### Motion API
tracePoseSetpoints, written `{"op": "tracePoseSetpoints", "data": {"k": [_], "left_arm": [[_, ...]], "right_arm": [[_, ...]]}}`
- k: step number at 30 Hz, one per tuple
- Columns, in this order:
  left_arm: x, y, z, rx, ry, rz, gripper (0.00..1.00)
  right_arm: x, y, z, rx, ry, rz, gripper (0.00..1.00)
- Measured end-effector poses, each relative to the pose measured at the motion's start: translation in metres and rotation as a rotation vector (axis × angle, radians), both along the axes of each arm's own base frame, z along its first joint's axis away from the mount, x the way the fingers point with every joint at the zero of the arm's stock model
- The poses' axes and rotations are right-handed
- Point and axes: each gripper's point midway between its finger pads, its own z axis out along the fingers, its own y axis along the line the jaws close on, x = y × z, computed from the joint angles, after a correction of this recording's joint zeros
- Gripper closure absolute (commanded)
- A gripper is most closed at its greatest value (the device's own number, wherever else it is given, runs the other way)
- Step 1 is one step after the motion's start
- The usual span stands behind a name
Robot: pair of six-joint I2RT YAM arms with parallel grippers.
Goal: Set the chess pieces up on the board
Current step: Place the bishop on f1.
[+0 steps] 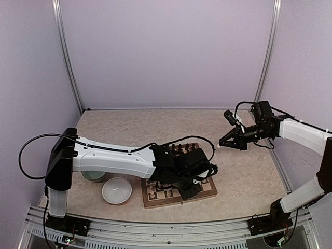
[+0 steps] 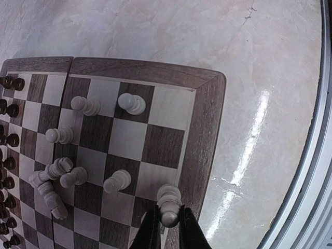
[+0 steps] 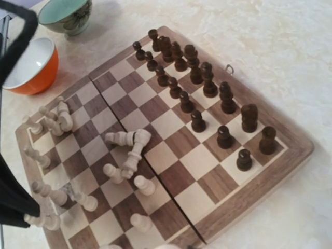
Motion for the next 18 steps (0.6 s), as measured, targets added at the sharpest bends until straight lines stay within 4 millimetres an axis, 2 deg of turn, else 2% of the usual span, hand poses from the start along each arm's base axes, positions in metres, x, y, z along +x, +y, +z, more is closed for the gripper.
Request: {"op": "tracePoseSetpoints", "data": {"k": [4, 13, 18], "left_arm": [[0.005, -0.002, 0.002, 0.003, -0.004, 0.008, 0.99], [0.007, -0.002, -0.013, 0.041, 0.003, 0.011, 0.99], [0.009, -0.002, -0.015, 0.049, -0.002, 0.016, 0.98]], "right_arm": [[0.002, 0.0, 0.001, 0.0, -0.009, -0.006, 0.99], [0.003, 0.0, 0.0, 0.0, -0.009, -0.007, 0.99], [0.003, 0.0, 0.0, 0.0, -0.009, -0.006, 0.98]]}}
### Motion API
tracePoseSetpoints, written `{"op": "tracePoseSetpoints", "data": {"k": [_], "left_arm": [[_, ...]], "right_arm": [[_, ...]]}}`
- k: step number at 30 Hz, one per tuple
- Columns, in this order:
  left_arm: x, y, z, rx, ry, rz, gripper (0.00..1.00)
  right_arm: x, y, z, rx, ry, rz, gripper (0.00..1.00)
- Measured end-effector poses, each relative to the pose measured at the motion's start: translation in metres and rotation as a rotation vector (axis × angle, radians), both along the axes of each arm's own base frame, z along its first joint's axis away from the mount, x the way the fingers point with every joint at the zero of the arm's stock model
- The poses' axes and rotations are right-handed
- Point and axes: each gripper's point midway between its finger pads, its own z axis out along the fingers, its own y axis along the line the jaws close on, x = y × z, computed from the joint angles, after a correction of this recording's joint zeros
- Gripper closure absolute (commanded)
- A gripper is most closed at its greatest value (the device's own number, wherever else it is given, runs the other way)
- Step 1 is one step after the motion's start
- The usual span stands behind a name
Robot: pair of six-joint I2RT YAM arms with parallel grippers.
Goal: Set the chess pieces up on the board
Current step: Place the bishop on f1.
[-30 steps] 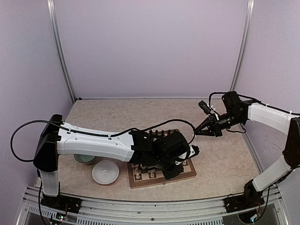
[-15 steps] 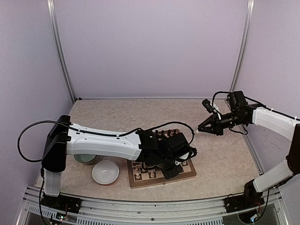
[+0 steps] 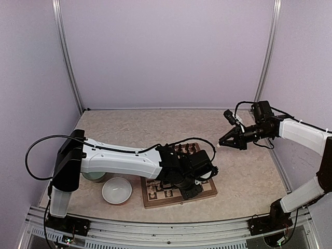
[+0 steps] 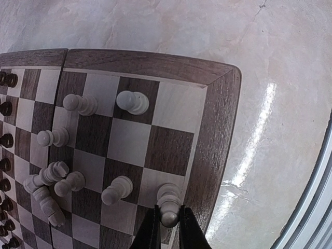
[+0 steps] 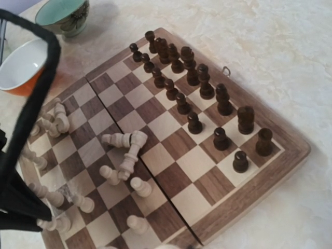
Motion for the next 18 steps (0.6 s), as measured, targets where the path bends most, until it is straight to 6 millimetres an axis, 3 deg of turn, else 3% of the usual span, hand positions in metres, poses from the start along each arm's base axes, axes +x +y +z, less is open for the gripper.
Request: {"op": "tracePoseSetpoints", "data": {"k": [18], "left_arm": [[0.0011, 0.0019, -0.0005, 0.009, -0.006, 0.004, 0.72]], "right_arm": [[0.0001, 0.0005, -0.0031, 0.001, 0.012, 0.003, 0.97]]}}
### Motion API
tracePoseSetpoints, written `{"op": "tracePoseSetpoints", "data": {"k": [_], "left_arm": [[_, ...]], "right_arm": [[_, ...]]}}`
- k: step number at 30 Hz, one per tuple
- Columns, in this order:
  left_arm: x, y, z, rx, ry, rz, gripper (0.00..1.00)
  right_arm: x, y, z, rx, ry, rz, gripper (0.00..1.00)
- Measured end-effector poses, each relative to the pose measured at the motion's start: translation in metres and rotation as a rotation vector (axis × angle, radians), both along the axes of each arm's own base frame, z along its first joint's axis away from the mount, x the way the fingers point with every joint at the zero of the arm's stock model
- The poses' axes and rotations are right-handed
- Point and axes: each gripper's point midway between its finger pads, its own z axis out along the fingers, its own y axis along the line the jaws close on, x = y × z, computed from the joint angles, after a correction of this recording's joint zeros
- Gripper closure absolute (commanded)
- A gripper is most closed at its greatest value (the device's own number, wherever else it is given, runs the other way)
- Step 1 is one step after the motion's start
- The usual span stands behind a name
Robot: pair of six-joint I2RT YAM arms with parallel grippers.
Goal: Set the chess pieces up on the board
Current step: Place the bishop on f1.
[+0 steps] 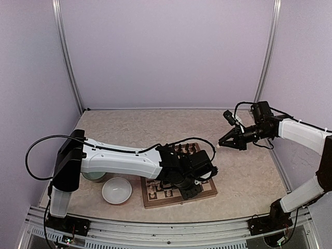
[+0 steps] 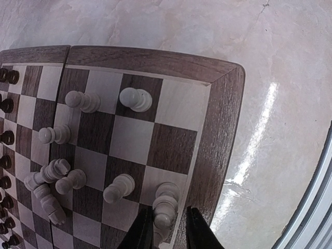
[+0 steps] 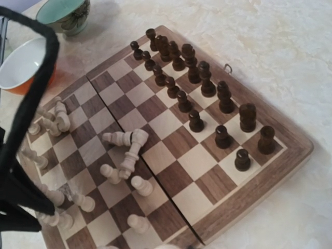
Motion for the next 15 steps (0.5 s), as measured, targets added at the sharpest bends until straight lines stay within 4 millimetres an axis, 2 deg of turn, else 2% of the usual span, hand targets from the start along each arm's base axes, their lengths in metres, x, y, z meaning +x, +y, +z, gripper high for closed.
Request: {"op": "tracePoseSetpoints", "data": {"k": [5, 11, 15], "left_arm": [[0.002, -0.002, 0.004, -0.004, -0.012, 0.001, 0.67], [0.007, -0.006, 0.019, -0.033, -0.038, 0.003, 0.64], [0.011, -0.005, 0.039, -0.063, -0.065, 0.007, 0.53]], "right_arm": [[0.0, 0.0, 0.0, -0.001, -0.002, 0.001, 0.97], [0.001, -0.002, -0.002, -0.019, -0.015, -0.003, 0.97], [0.0, -0.005, -0.003, -0.056, -0.042, -0.008, 0.97]]}}
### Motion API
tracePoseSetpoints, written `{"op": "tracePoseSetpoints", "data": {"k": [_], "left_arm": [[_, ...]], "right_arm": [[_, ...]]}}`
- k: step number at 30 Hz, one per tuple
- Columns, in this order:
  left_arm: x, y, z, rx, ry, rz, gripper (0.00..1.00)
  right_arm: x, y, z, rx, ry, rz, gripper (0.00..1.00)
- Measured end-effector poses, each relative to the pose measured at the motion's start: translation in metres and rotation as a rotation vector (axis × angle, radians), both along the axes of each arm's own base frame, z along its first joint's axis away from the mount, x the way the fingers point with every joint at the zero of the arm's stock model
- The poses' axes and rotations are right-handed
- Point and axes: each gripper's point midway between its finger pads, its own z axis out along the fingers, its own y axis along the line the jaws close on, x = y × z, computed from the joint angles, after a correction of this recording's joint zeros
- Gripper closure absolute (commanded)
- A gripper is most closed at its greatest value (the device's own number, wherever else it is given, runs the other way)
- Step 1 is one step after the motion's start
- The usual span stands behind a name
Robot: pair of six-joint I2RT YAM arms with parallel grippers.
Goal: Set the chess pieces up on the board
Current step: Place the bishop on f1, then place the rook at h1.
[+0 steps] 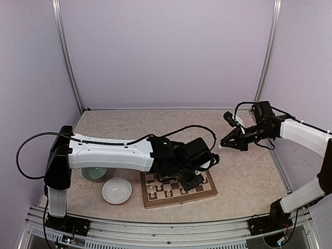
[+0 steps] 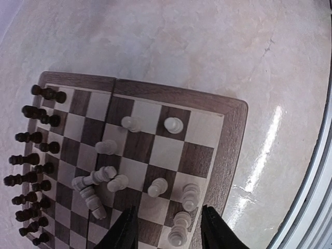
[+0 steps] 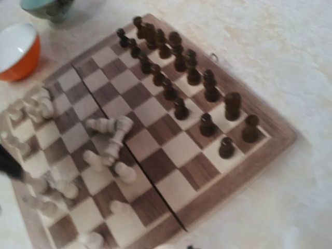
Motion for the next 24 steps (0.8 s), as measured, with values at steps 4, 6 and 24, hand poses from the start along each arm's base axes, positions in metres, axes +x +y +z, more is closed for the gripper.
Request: {"op": "tracePoseSetpoints", "data": {"k": [4, 6, 24], "left_arm": [[0.018, 0.009, 0.052, -0.082, -0.074, 0.035, 0.44], [0.037, 0.023, 0.085, -0.141, -0.125, 0.079, 0.43], [0.191, 0.173, 0.102, -0.298, -0.292, 0.527, 0.42]], "right_arm": [[-0.01, 0.004, -0.003, -0.072, -0.068, 0.028, 0.97], [-0.025, 0.014, -0.008, -0.11, -0.103, 0.08, 0.96], [-0.111, 0.062, -0.083, -0.4, -0.238, 0.422, 0.96]]}}
